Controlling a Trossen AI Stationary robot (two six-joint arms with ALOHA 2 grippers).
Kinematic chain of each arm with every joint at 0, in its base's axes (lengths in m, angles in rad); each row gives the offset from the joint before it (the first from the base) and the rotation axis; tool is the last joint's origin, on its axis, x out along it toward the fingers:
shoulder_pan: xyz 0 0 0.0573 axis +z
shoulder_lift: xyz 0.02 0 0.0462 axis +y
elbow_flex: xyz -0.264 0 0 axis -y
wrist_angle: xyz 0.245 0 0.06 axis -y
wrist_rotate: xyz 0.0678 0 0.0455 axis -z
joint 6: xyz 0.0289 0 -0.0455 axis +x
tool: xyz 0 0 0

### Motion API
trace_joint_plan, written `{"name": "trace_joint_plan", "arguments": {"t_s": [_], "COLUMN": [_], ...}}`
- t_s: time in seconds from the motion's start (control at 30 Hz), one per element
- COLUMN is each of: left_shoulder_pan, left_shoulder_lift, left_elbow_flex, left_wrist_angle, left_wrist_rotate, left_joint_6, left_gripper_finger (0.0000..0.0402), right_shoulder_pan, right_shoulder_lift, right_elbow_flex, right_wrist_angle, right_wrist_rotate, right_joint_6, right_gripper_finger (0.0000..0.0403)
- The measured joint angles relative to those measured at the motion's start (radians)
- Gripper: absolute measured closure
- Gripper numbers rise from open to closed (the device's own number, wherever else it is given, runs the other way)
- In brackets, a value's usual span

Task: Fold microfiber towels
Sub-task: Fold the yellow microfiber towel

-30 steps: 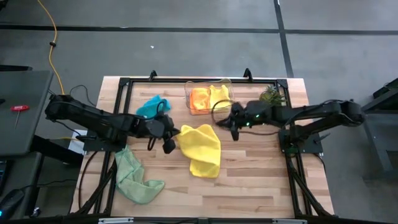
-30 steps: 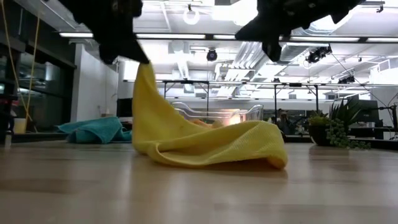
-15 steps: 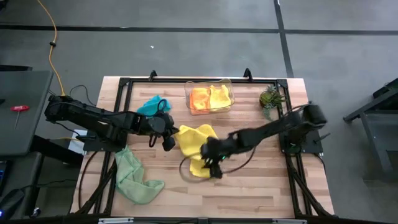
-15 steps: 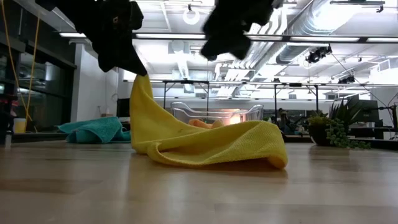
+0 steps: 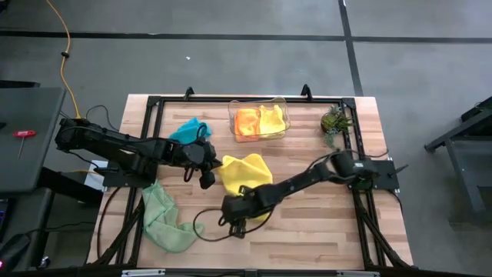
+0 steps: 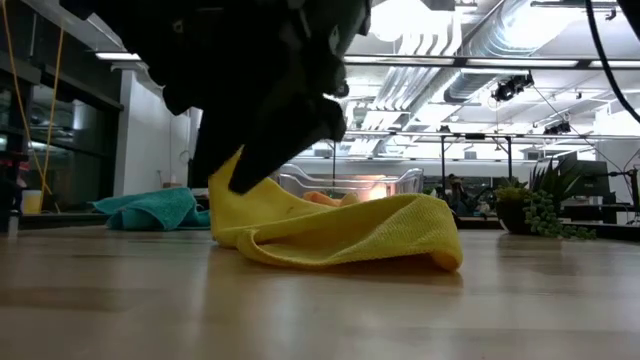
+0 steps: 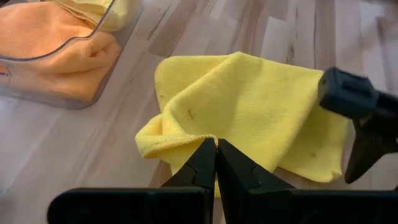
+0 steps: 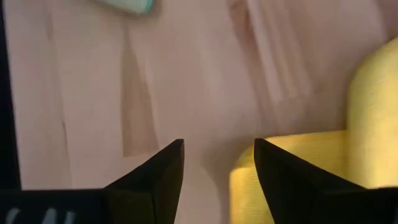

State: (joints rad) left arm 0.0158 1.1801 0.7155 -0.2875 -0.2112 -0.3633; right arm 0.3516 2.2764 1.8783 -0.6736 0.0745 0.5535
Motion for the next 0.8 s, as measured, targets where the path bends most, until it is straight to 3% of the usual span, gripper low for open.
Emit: {"name": "trace_joint_plan", "arguments": {"t_s": [0.2, 0.4, 0.8], "left_shoulder_pan": [0.0, 0.0, 0.0], "left_shoulder_lift": [0.0, 0.0, 0.0], "left_elbow_flex": [0.0, 0.0, 0.0], "left_wrist_angle": [0.0, 0.005, 0.027], "left_wrist_rotate": [0.02, 0.02, 0.02], "left_joint_6": [0.0, 0.0, 0.0], "left_gripper_finger": [0.0401, 0.0401, 0.0401], "right_shoulder_pan": [0.02, 0.02, 0.018], "right_shoulder_lift": [0.111, 0.108, 0.107], "right_elbow_flex": [0.132, 0.144, 0.148], "right_wrist_angle": [-0.133, -0.189, -0.233], "right_wrist_rotate": [0.031, 0.083, 0.067], "right_joint_6": [0.041, 0.083, 0.08], "right_gripper_finger": [0.0235, 0.0252, 0.0259]}}
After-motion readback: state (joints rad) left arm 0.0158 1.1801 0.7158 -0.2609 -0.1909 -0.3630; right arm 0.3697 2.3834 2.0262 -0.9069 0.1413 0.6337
